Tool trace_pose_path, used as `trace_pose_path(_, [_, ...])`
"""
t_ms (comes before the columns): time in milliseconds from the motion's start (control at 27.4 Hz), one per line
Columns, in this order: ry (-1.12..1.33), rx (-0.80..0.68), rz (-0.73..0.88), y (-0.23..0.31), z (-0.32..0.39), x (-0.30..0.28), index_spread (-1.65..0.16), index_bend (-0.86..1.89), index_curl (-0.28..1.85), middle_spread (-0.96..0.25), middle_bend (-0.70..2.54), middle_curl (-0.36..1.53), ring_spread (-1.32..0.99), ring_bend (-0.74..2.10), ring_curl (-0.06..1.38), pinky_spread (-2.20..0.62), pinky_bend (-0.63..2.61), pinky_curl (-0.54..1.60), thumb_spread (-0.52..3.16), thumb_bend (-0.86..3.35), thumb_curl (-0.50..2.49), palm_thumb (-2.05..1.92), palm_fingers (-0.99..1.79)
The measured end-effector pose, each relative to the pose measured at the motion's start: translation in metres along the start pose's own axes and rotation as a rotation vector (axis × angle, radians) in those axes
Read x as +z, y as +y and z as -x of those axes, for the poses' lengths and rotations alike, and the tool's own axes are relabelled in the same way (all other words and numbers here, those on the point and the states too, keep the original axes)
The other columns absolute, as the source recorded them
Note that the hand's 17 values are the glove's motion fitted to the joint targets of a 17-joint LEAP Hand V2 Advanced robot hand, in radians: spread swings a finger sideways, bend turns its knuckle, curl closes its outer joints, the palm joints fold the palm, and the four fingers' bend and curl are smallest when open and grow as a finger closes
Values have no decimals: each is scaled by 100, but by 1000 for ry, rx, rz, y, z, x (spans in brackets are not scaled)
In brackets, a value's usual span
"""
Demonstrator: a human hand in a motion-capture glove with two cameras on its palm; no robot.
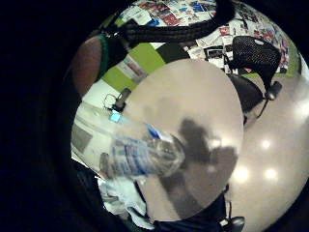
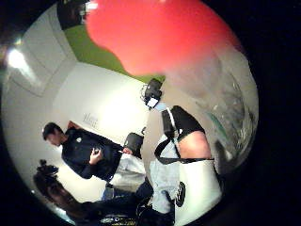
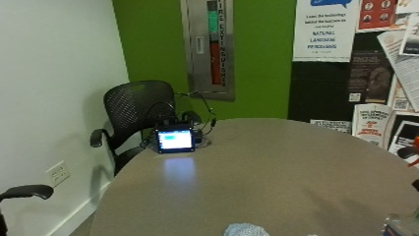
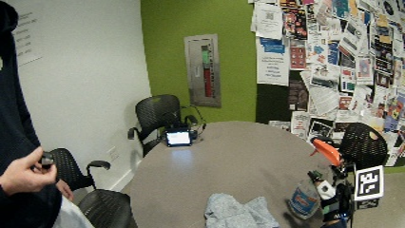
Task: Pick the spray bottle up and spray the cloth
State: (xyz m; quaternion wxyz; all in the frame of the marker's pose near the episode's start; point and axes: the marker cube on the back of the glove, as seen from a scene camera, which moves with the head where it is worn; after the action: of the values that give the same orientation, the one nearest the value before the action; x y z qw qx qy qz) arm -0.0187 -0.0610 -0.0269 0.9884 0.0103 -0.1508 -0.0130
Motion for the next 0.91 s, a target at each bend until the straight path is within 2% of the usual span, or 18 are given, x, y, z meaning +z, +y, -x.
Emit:
trace_pose_path(292, [-128, -44, -74, -24, 8, -11, -33, 17, 21, -11, 35, 42, -13, 50, 36, 10, 36, 31, 105, 5, 46, 88, 80])
trace_pose_path(328, [-152, -46, -76, -25, 8, -10, -33, 24, 24, -12, 36, 43, -15, 50, 37, 7, 34, 31, 100, 6, 48, 91, 90])
trace_pose_path(438, [-238, -39, -83, -29, 6, -6, -31, 27, 27, -14, 33, 43, -17, 46, 36, 4, 30, 30, 95, 4, 49, 93, 95])
trace_pose_path(657, [-299, -19, -112, -38, 8, -4, -30, 39, 37, -13, 21, 40, -14, 33, 35, 0, 32, 33, 85, 2, 53, 99, 95])
trace_pose_path(912, [-365, -29, -58, -43, 5, -3, -28, 25, 38, -11, 18, 38, -14, 45, 37, -4, 39, 35, 74, -1, 58, 103, 116])
